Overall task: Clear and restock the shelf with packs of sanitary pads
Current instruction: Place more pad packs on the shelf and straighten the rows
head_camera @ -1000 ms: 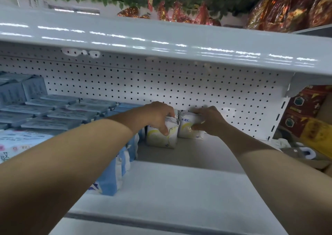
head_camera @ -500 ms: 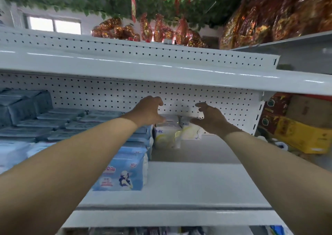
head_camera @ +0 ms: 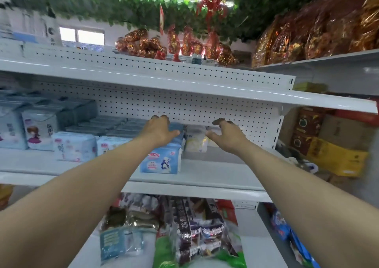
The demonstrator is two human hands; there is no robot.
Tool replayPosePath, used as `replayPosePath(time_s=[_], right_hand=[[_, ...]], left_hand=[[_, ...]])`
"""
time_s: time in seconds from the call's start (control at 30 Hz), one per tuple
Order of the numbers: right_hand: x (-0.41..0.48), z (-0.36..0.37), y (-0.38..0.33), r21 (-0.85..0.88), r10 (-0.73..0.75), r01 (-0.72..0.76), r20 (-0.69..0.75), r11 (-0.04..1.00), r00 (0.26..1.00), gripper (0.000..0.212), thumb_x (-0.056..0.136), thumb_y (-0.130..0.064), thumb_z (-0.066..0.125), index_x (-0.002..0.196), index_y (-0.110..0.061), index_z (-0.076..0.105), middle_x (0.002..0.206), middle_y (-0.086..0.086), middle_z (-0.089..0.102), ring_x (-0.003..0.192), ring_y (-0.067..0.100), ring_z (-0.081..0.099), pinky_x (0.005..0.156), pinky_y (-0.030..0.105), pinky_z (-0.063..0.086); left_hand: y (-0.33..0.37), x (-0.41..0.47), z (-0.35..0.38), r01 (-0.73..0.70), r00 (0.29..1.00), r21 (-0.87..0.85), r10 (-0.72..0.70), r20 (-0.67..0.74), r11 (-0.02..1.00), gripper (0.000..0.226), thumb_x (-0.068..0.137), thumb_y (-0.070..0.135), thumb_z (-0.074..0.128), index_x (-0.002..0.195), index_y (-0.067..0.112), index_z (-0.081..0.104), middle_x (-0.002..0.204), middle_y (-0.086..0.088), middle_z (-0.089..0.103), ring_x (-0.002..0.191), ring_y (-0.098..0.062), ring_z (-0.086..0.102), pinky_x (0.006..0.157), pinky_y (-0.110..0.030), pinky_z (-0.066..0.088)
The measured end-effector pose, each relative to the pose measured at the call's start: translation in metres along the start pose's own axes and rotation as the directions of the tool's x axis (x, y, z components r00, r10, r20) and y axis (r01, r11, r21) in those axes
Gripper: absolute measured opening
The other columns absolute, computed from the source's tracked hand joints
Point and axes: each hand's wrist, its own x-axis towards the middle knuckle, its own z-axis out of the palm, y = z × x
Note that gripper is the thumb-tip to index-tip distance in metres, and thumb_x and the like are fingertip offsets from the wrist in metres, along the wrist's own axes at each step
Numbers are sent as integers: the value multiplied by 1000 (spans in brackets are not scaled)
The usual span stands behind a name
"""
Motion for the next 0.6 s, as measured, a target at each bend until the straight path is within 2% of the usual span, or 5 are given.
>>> replayPosePath(time_s=[0.13, 0.27, 0.6], right_hand=[[-57, -7, -24, -14, -71, 72, 44, 997, 997, 62, 96, -50, 60, 147, -20, 41, 146, 13, 46, 128, 31, 50, 100, 38, 44], [-115, -6, -46, -7, -133, 134, 81, 991, 988, 65, 96, -48, 60, 150, -20, 37, 152, 12, 41, 131, 32, 49, 99, 40, 45], [-203, 17, -114, 87, -268, 256, 202, 963, 942, 66, 98, -45, 59, 149, -12, 36, 147, 15, 44, 129, 33, 48, 98, 37, 41]], left_hand=[[-8, -79, -14, 71, 997, 20, -70, -44, 997, 64, 87, 43, 72, 139, 14, 49, 144, -12, 49, 131, -31, 46, 104, -40, 44], [-16, -157, -28, 150, 985, 40, -146, -91, 988, 65, 86, 36, 76, 139, 11, 48, 144, -17, 43, 120, -36, 52, 94, -40, 47], [-53, -294, -81, 308, 933, 50, -291, -212, 950, 60, 86, 27, 76, 137, 12, 50, 132, -18, 50, 115, -35, 54, 98, -39, 45]])
